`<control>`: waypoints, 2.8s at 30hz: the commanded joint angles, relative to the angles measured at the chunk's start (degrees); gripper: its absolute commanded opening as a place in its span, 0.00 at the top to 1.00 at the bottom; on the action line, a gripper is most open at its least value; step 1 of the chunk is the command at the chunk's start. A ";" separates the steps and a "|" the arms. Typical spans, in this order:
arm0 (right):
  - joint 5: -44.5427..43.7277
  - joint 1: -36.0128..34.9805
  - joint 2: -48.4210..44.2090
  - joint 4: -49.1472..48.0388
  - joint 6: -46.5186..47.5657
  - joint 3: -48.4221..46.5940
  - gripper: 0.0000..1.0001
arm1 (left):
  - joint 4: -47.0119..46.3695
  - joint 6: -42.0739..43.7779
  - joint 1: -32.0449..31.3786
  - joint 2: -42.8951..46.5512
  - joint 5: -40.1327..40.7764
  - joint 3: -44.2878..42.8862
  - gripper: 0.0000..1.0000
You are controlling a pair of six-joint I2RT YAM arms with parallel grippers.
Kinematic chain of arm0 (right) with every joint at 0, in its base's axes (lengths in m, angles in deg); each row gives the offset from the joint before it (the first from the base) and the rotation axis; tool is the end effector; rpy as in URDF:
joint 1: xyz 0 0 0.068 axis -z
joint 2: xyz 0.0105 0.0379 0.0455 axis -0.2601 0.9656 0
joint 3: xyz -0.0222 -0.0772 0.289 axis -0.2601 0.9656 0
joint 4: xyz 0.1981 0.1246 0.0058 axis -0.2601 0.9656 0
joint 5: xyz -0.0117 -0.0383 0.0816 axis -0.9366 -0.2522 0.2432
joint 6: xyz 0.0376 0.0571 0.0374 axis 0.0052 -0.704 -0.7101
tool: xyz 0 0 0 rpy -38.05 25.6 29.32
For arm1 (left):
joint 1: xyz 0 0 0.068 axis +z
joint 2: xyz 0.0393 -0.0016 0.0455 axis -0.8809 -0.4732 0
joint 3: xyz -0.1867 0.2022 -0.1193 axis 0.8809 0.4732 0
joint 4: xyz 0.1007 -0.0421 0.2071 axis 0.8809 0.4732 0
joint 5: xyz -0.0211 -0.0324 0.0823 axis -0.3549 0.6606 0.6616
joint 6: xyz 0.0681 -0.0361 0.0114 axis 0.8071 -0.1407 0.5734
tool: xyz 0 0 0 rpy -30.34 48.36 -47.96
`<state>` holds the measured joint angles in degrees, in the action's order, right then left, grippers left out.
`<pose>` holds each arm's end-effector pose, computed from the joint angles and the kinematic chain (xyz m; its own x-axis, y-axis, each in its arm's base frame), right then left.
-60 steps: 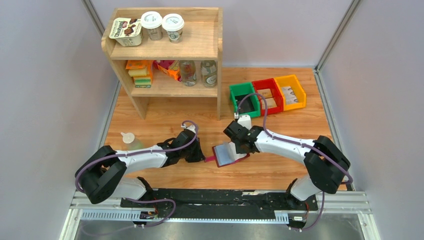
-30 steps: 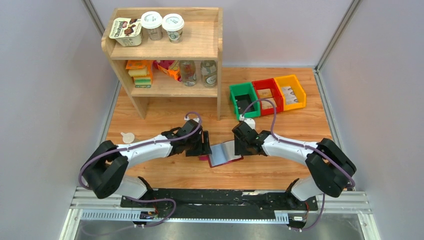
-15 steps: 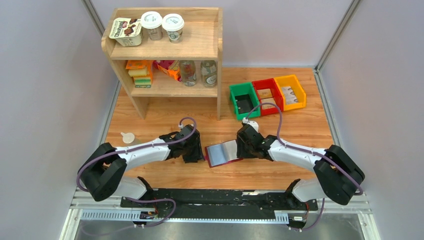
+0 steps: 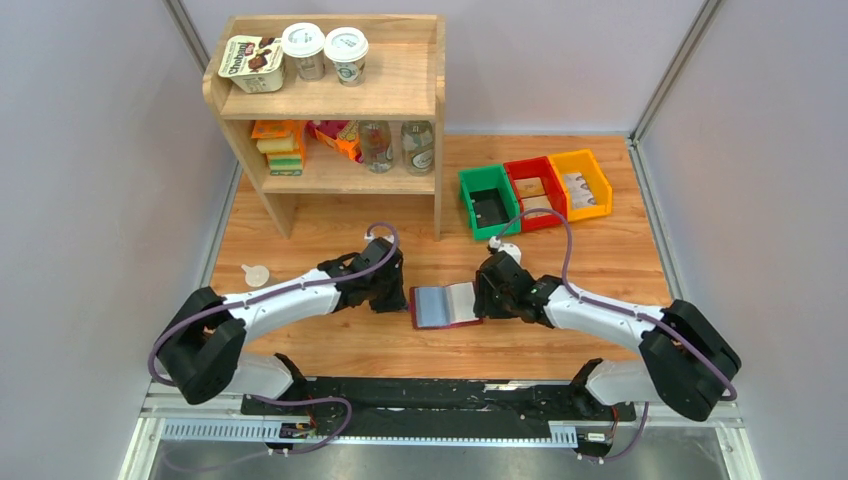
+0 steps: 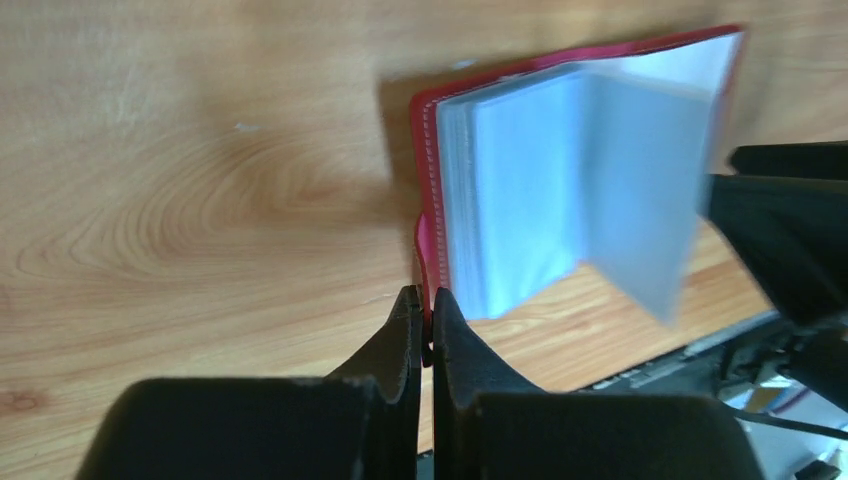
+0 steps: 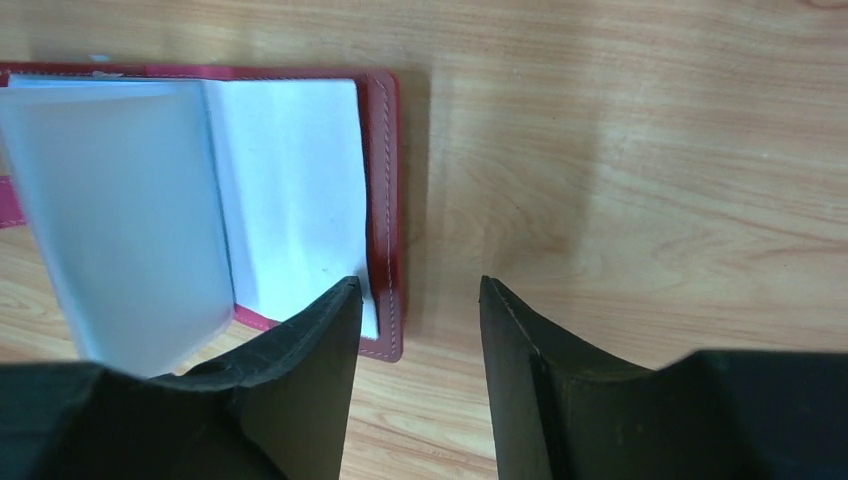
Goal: Take the credit cards out of the card holder
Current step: Open the card holder at the center of the board.
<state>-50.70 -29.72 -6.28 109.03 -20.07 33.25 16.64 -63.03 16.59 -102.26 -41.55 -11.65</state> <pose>0.1617 0.1478 0.1786 -0.8843 -0.0239 -0.4663 -0.1382 0.9673 0.2125 0.1675 -0.1709 0.1923 -0.9370 -0.1605 -0.3102 -0.0173 0.9083 -0.4179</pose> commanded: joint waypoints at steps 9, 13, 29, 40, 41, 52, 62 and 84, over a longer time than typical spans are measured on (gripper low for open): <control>-1.46 1.91 -15.86 4.08 -2.02 0.14 0.21 | 0.49 2.82 -3.79 -0.59 -4.10 -13.97 1.00; 0.03 1.91 -20.52 4.62 0.01 -0.30 0.11 | -0.47 2.82 -3.87 -1.74 -6.65 -15.56 1.00; 15.68 0.68 -11.49 -5.93 0.89 -4.25 0.30 | 0.41 1.93 6.75 8.28 -4.90 4.65 1.00; 18.67 -0.82 1.96 -7.16 3.26 -12.60 0.35 | 3.57 9.31 6.85 4.15 1.17 4.92 1.00; 18.49 -1.08 3.19 -6.99 3.52 -13.30 0.35 | 3.65 9.49 6.85 4.15 1.17 4.92 1.00; 17.52 -4.16 12.69 -5.49 4.93 -20.07 0.35 | 0.32 8.62 6.85 2.39 -0.59 6.06 1.00; 19.20 -5.92 14.10 -5.76 4.58 -23.07 0.36 | -2.14 7.65 6.85 3.18 -1.91 6.59 1.00; 14.01 -3.28 14.80 -2.94 -0.52 -20.08 0.07 | -2.94 7.83 6.85 3.35 -2.70 7.29 1.00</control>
<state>-39.78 -32.80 6.33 110.03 -18.78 12.66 14.87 -55.31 23.43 -99.20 -43.56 -4.85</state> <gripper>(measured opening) 0.930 0.019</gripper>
